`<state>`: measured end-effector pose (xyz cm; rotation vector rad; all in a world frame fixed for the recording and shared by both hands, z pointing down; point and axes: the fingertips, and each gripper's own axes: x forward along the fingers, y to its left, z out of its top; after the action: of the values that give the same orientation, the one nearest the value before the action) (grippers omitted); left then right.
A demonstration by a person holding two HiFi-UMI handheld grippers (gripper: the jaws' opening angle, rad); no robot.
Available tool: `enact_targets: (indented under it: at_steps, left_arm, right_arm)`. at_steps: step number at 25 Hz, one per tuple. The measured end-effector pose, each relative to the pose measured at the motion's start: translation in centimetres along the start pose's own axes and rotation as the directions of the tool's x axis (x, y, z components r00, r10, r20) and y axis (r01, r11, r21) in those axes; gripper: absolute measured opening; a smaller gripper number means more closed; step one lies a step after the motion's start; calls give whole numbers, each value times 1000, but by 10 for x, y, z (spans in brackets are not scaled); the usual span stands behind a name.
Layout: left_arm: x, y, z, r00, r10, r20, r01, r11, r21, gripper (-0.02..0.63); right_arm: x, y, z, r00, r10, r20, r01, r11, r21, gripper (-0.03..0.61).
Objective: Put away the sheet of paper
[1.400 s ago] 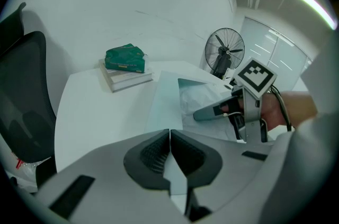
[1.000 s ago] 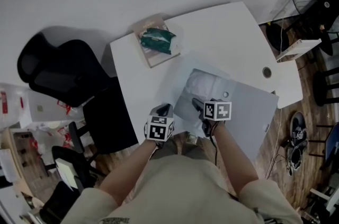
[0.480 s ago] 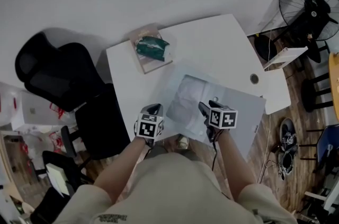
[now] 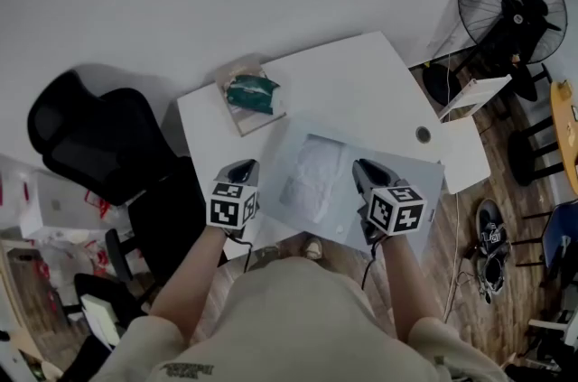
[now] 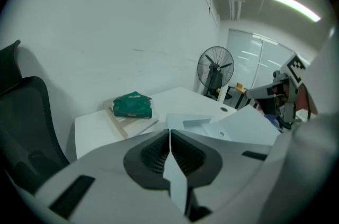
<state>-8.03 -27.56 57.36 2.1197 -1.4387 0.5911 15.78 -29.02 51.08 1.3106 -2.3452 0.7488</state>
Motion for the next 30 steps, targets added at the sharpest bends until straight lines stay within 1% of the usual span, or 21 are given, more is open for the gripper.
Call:
enact_targets:
  at_steps: [1,2,5,8,11,16,21,24,26,28,30]
  left_arm:
    - [-4,-1,10,1000,-12,22,12,1000,-11,25]
    - [-9,-2,20,999,-24,44,25,1000,-20,25]
    - [-24,-6,49,994,-46,103,48,999,-9,25]
    - [-41,-12,79,984,-68,165,67,998,14,25]
    - [-59,-18,107,971,-82,223,75,996,40,25]
    - [-91,-37,147,938,-134,320,117,990,73,25]
    - [-127,-53,177,907,-143,397,85,983,160,25]
    - [-149,-67,194,877,-179,446,83,970,226,25]
    - [-161,-76,205,855,-202,478,88,965,249,25]
    - [-169,-83,210,845,-209,492,82,960,268,25]
    - [-173,-86,211,845,-207,494,62,954,293,25]
  right_arm:
    - [-6,3,10,1000,2,30,-2,1000,-10,47]
    - [-13,6,20,998,6,59,-5,1000,-15,38]
    - [-29,18,46,991,25,129,-19,999,-41,31]
    - [-45,32,70,982,45,182,-26,994,-107,28]
    - [-62,47,96,969,57,241,-13,984,-179,23]
    - [-94,66,134,938,54,342,46,959,-278,22]
    - [-129,85,162,900,86,428,61,946,-318,23]
    - [-145,90,172,883,95,460,75,939,-337,21]
    - [-154,92,176,873,98,477,77,939,-334,21]
    - [-162,91,177,866,96,491,80,942,-325,21]
    - [-168,90,176,864,88,496,85,945,-315,21]
